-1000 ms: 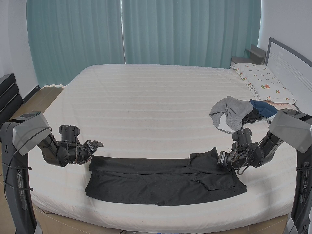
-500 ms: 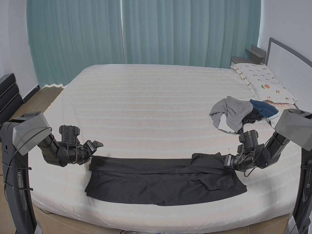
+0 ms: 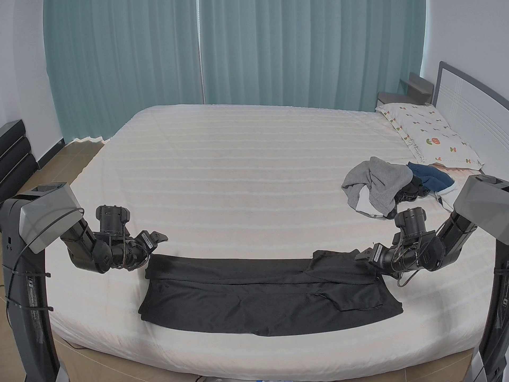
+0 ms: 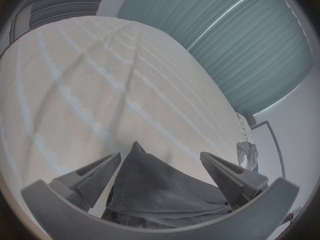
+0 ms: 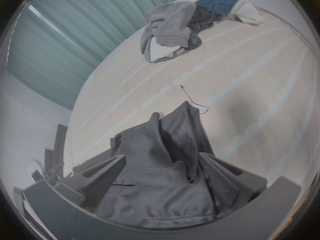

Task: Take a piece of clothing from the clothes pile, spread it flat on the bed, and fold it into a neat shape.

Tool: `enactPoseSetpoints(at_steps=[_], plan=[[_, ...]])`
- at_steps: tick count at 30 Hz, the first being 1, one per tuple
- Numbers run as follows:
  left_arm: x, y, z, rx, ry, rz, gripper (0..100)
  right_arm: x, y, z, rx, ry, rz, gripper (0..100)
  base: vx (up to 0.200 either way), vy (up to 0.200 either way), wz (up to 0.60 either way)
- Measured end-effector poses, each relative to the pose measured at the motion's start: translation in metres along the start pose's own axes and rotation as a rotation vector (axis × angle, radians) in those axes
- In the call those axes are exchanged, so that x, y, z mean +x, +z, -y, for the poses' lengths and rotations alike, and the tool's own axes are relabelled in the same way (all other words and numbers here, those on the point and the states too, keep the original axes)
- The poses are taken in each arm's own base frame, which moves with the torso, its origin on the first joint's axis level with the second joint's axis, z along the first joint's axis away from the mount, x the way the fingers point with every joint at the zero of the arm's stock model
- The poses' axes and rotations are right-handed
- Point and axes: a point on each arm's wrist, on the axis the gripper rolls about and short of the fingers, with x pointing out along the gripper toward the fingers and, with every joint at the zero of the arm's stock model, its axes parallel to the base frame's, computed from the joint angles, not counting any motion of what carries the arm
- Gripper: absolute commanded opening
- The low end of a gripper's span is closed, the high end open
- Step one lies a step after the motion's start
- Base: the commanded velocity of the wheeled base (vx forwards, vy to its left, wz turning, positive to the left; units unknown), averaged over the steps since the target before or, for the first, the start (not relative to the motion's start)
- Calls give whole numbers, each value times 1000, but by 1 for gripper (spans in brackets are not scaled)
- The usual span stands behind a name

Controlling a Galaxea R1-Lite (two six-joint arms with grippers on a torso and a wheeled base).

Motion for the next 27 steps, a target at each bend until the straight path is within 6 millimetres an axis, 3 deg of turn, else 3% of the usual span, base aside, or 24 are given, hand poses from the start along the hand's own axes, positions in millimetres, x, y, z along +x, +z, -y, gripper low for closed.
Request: enactPoseSetpoints(at_steps=[5,12,21,27], plan=[[-9,3,6,3,5,27,100,-11,7,-7,121,49,11,100,0,0,0],[-32,7,22,14,-14,56,100,-29,14,-22,139,122,77,100,0,0,0],[-62,-28,6,-49,16,-6,100,-37,7,-30,209,198,124,100,0,0,0],[-64,-44,11,-79,-43,27,100,-42,-6,-31,279,242,118,100,0,0,0]])
